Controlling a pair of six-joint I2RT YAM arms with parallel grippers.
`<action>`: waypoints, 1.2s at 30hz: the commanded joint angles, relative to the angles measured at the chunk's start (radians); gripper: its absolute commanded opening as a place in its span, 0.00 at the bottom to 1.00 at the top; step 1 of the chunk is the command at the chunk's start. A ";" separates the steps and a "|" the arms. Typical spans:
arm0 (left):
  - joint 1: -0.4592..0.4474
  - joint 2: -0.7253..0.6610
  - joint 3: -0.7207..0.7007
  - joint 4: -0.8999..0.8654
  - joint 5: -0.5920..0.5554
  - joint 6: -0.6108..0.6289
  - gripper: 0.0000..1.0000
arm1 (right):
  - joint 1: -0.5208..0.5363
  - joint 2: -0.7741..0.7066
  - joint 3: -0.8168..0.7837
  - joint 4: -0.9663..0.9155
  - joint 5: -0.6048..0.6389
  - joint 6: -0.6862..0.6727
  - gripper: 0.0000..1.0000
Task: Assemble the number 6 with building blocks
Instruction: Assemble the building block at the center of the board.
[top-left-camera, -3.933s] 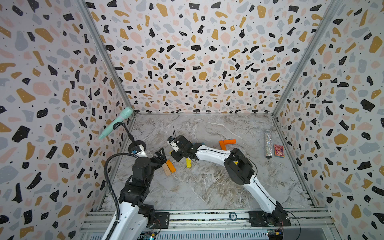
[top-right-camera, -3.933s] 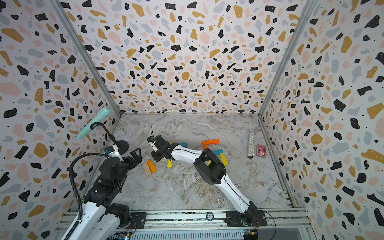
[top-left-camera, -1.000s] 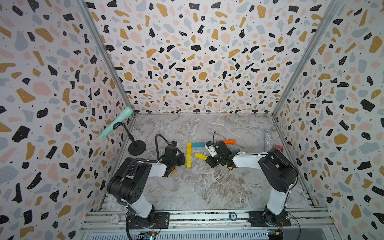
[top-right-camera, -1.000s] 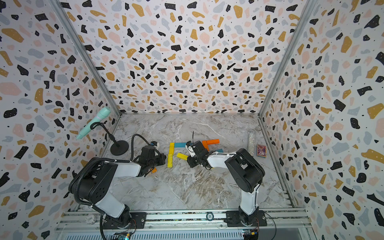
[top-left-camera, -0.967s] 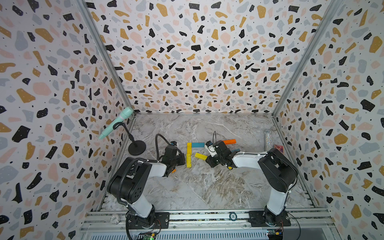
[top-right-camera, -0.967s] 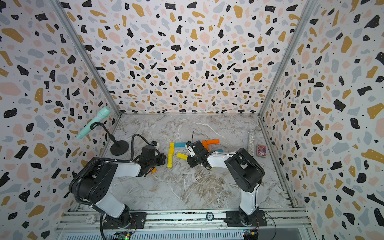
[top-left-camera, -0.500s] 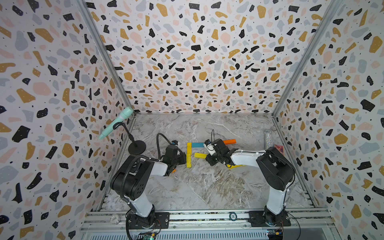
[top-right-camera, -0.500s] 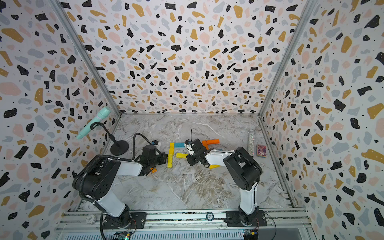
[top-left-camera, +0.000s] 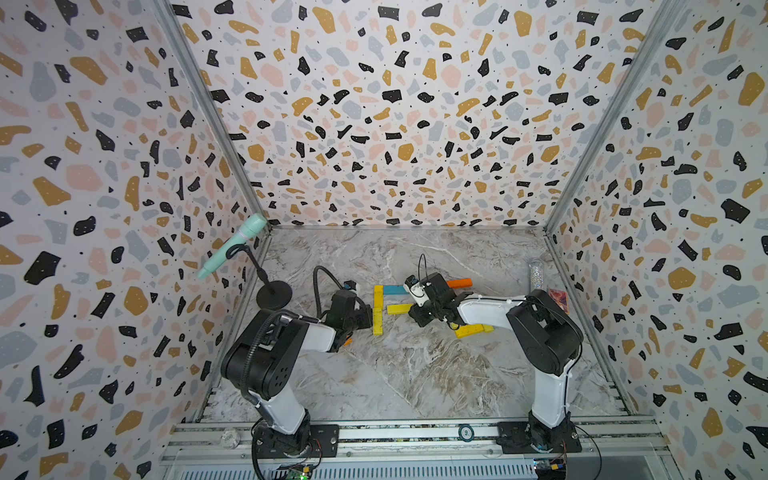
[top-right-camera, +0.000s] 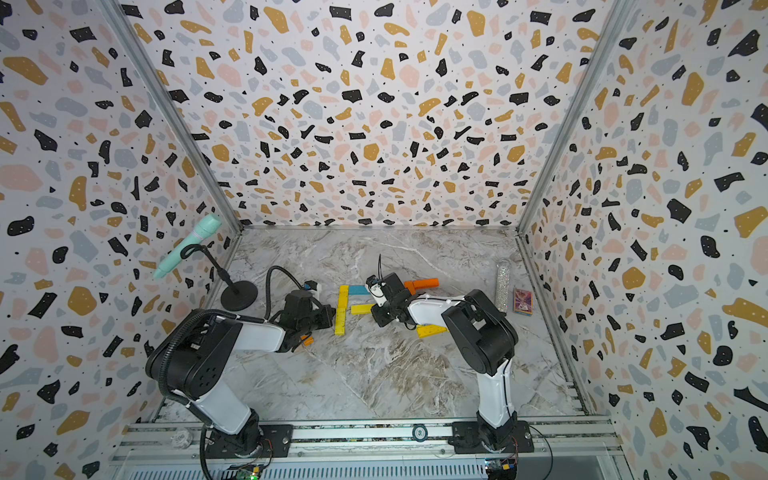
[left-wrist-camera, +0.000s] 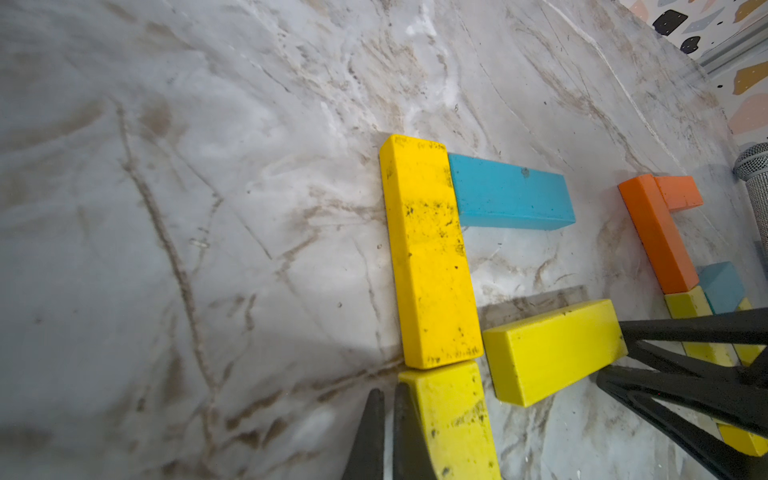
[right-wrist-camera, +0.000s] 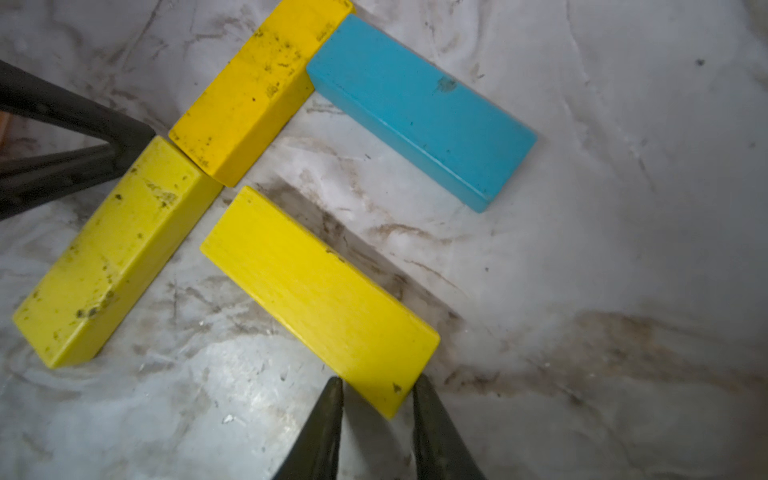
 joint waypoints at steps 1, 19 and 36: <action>-0.005 0.016 -0.004 -0.032 0.002 0.017 0.00 | -0.003 0.017 0.019 -0.069 -0.013 -0.017 0.31; -0.006 0.024 -0.012 -0.019 0.007 0.012 0.00 | 0.023 0.028 -0.001 -0.052 -0.039 0.040 0.31; -0.006 0.032 -0.011 -0.017 0.012 0.017 0.00 | 0.032 0.003 -0.019 -0.045 -0.035 0.085 0.36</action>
